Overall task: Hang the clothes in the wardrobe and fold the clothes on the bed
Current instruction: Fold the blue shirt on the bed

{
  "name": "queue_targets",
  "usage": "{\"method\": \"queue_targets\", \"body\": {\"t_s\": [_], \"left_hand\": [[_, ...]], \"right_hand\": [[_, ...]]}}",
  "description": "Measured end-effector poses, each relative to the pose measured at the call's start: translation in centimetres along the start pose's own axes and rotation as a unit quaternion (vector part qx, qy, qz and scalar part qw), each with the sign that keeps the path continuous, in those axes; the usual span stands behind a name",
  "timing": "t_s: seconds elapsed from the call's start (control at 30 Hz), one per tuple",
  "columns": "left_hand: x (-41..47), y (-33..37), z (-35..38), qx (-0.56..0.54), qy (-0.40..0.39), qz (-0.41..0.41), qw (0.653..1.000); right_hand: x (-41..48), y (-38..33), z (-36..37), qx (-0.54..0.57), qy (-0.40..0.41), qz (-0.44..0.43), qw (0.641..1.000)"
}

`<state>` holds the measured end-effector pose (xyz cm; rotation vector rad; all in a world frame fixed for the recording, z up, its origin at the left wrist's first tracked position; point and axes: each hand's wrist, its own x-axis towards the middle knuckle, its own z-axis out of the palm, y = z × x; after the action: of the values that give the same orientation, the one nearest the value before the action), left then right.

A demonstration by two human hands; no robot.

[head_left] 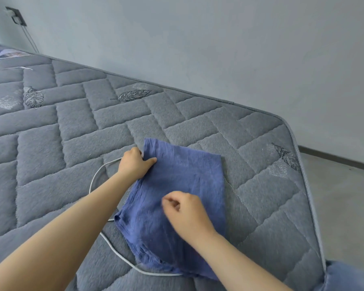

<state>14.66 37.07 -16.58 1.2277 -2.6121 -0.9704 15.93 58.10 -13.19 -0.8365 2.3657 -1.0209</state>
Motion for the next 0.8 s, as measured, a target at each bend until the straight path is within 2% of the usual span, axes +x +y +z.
{"method": "queue_targets", "body": {"t_s": [0.13,0.23,0.33,0.43,0.5,0.67,0.73,0.8], "left_hand": [[-0.6,0.3,-0.4,0.039,-0.061,-0.027,0.997],[-1.2,0.5,-0.2,0.028,-0.092,-0.043,0.994],[-2.0,0.7,0.5,-0.08,-0.109,-0.092,0.987],[-2.9,1.0,1.1,-0.237,-0.14,-0.127,0.953],[-3.6,1.4,1.2,-0.284,-0.157,-0.116,0.939],[-4.5,3.4,-0.7,-0.131,-0.103,-0.005,0.986],[-4.8,4.7,-1.9,-0.062,-0.07,0.04,0.995],[-5.6,6.5,-3.2,-0.065,-0.034,0.072,0.995]], "right_hand": [[1.0,3.4,-3.7,-0.093,0.12,0.057,0.987],[1.6,5.8,-5.4,-0.111,0.123,0.163,0.973],[2.4,6.9,-6.2,-0.013,0.106,0.255,0.961],[3.3,7.1,-6.7,0.194,0.073,0.292,0.934],[3.4,6.9,-7.0,0.228,0.056,0.291,0.927],[2.7,5.7,-8.5,0.194,0.115,0.21,0.951],[2.1,5.3,-9.5,0.222,0.131,0.197,0.946],[1.4,4.8,-10.7,0.265,0.151,0.18,0.935]]}}
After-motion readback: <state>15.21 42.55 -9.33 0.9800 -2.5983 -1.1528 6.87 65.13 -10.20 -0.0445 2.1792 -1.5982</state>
